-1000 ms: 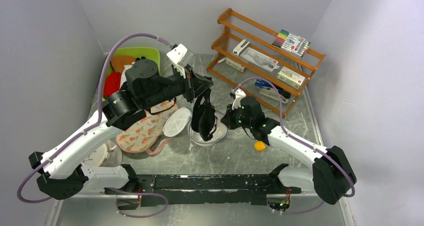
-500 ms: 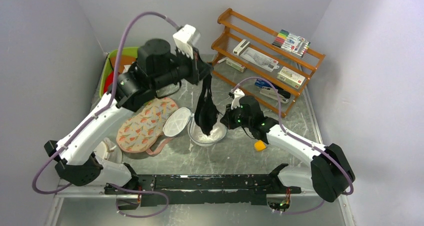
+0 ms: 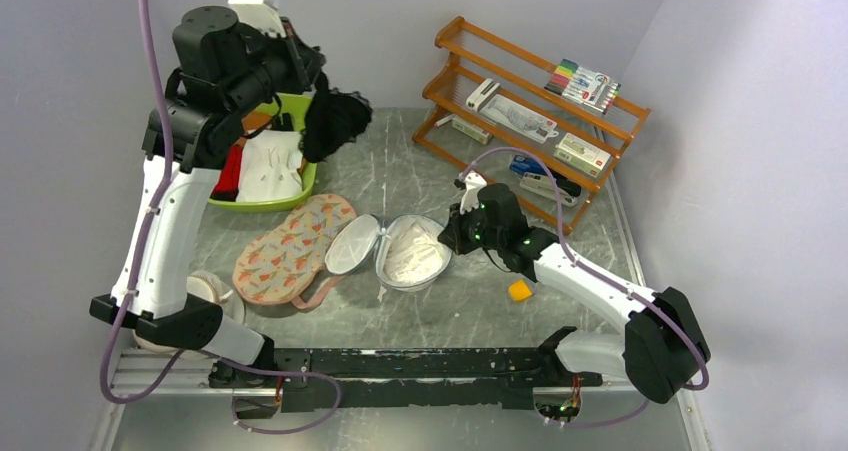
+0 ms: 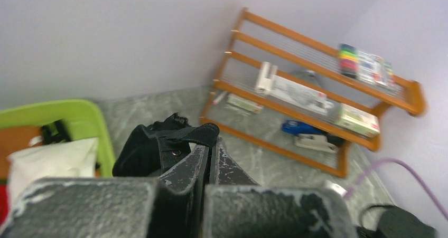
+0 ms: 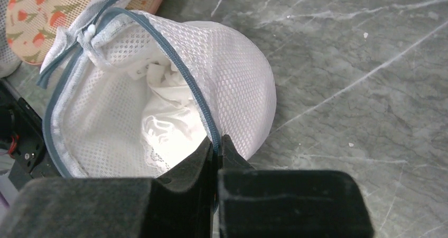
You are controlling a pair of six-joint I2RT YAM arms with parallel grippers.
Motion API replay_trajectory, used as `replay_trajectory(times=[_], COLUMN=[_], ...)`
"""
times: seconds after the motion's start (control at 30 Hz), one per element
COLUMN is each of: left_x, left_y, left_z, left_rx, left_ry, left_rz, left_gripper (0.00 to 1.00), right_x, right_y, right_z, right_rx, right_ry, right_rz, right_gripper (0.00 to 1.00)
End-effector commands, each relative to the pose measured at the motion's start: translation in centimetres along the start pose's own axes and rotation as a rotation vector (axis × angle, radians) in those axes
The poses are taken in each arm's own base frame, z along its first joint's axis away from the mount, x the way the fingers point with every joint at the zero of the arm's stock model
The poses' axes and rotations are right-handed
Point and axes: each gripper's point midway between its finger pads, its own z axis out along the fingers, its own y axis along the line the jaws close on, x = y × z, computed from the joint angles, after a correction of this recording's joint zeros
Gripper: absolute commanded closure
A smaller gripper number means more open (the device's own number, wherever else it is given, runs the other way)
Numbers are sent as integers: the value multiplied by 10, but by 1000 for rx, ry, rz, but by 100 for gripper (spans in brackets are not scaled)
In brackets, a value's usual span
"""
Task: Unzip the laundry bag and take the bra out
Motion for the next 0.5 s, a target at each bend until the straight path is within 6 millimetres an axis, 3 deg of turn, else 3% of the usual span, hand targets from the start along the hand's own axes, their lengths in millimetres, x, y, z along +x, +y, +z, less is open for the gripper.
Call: replay_trajectory(times=[0.0,0.13,0.23,0.47], left_x=[-12,-33,-37,-30], left_y=[69,126,153,205], left_z=[-7,-12,-9,20], left_rx=[-208,-306,-297,-202], left_ry=[-54,-141,-196,-193], left_rz=[-34,-159,-211,-342], left_gripper=[93,93,93,93], right_x=[-11,-15,-15,-13], right_y=[10,12,14,17], right_z=[-2,-3,-3,-2], right_rx=[-47,-49,-60,-84], right_ry=[-8,-7,-22,-38], right_rz=[-28,-24,-1,26], right_gripper=[100,100,100,100])
